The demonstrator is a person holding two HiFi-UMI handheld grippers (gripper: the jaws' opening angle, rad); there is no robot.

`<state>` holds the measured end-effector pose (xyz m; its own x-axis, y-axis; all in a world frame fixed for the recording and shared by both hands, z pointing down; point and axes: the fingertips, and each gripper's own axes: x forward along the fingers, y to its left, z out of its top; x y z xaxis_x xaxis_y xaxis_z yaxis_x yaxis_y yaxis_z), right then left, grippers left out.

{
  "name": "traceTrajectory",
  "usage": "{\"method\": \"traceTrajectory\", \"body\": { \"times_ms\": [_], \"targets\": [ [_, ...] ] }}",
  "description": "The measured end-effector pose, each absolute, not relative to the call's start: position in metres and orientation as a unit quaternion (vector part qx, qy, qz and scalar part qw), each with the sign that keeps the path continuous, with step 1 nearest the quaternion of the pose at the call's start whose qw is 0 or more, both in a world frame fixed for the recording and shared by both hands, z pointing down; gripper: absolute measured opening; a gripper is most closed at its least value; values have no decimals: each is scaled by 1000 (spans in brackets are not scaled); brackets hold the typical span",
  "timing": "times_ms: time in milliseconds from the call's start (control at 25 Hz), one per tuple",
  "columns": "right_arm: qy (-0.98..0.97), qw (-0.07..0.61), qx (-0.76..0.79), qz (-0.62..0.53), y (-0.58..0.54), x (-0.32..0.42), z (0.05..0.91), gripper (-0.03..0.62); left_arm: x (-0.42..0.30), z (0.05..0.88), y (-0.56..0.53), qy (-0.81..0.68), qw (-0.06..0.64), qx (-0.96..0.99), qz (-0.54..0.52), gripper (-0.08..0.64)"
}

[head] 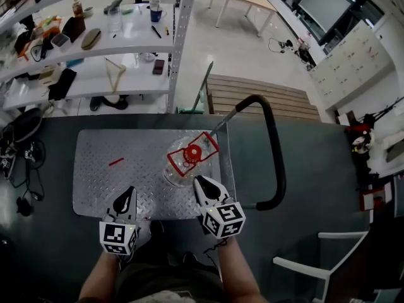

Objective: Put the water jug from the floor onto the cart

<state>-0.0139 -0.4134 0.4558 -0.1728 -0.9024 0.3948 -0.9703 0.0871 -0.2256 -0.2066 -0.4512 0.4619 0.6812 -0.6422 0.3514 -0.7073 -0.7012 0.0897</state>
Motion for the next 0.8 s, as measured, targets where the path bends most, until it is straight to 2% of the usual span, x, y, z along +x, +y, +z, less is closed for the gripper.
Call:
{"method": "traceTrajectory", "body": {
  "times_ms": [160, 600, 800],
  "targets": [
    [-744, 70, 634, 200, -386, -6, 438, -8, -206, 449, -417, -388, 108, 904, 142, 8],
    [-736, 52, 653, 173, -254, 49, 402, -11, -152, 412, -297, -365, 72, 919, 130, 8],
    [-741, 12, 648, 173, -194, 63, 376, -11, -129, 385, -239, -361, 54, 925, 110, 8]
  ]
}}
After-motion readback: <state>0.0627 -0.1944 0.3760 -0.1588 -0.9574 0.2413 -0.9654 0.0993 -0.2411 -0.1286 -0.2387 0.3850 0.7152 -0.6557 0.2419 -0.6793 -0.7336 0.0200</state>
